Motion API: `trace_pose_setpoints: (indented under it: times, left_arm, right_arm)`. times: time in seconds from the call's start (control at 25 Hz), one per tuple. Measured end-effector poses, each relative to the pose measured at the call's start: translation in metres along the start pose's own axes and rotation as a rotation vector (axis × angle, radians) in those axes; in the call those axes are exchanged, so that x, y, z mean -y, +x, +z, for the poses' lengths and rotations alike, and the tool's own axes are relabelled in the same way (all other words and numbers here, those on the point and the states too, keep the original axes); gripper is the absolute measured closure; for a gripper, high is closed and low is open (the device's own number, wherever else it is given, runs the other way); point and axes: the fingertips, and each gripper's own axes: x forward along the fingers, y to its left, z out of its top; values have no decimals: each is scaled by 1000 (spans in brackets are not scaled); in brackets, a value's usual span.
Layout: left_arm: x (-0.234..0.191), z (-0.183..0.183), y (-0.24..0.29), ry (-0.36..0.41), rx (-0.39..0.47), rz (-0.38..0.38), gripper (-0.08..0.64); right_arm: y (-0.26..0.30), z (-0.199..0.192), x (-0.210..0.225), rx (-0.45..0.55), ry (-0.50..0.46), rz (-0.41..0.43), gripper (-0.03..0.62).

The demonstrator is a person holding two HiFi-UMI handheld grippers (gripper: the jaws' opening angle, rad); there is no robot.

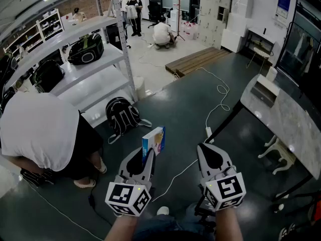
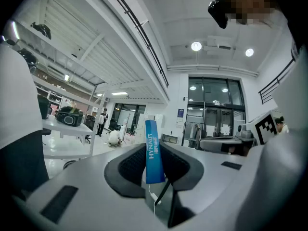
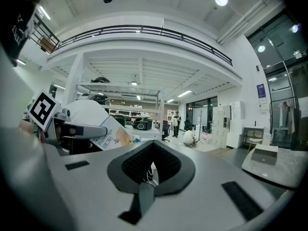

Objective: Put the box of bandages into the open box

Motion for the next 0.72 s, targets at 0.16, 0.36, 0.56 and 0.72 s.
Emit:
trace_pose_setpoints:
  times: [0.16, 0.36, 0.56, 0.72]
  left_arm:
    - [20, -4, 15, 7, -21, -14, 469]
    - [50, -8, 48, 16, -26, -39, 469]
    - [92, -9, 103, 25, -33, -89, 469]
    - [136, -8, 151, 46, -25, -156, 469]
  right_arm:
    - [-8, 0, 12, 8, -2, 18, 568]
    - [-17, -7, 45, 11, -19, 25, 568]
    - [-33, -7, 109, 6, -21, -27, 568]
    - [-47, -6, 169, 17, -25, -97, 568]
